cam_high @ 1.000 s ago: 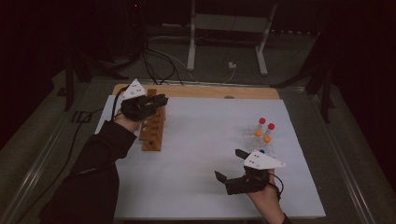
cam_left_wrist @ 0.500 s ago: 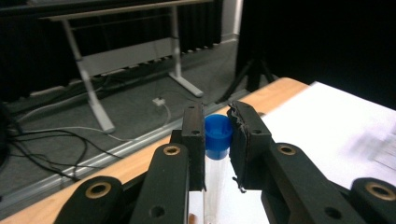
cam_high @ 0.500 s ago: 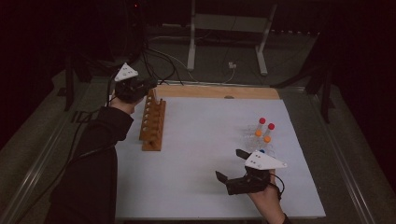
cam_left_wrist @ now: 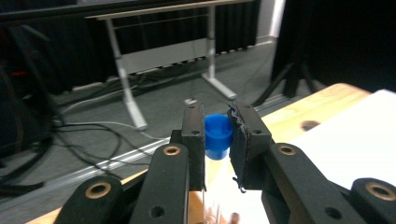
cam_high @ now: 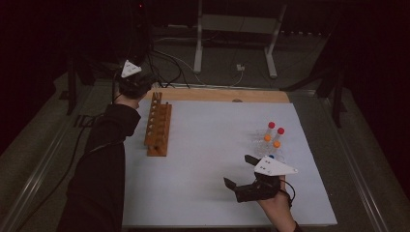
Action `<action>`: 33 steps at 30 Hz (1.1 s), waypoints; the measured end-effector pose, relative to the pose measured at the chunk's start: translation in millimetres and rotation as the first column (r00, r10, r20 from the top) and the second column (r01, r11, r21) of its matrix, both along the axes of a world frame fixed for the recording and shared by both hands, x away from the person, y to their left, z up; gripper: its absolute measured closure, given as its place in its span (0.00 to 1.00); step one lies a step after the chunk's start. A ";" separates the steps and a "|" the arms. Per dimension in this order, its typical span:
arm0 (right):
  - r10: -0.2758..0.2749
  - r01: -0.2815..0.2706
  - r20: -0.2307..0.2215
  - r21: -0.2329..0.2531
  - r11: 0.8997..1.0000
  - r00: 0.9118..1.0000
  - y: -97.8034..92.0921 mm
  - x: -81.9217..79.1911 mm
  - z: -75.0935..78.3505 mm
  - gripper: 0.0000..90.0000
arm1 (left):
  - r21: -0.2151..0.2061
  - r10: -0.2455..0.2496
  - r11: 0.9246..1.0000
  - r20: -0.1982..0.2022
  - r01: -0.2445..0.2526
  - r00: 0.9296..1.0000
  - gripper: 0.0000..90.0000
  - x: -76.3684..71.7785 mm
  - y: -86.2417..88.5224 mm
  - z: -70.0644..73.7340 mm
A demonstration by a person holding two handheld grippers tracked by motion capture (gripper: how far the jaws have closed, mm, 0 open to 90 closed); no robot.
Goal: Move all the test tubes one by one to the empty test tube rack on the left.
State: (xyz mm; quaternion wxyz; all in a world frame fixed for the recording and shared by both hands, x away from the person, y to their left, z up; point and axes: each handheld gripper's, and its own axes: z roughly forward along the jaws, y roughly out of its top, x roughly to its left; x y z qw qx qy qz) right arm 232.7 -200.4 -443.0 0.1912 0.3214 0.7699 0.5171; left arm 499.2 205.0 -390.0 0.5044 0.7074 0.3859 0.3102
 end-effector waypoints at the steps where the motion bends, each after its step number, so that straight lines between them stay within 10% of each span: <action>1: -0.001 0.001 0.001 0.000 1.000 1.000 -0.3 0.0 0.0 0.00 | 0.007 0.013 1.000 0.000 -0.013 1.000 0.86 1.2 0.6 -2.2; 17: 0.002 -0.002 -0.007 0.009 1.000 1.000 -1.4 0.2 0.3 0.00 | -0.037 0.036 0.999 -0.061 -0.039 0.997 0.86 6.0 6.4 -45.2; 33: 0.006 -0.006 -0.008 0.014 1.000 1.000 -1.7 -0.5 1.3 0.00 | 0.020 0.043 0.999 -0.063 -0.042 0.997 0.86 5.4 -0.7 -71.5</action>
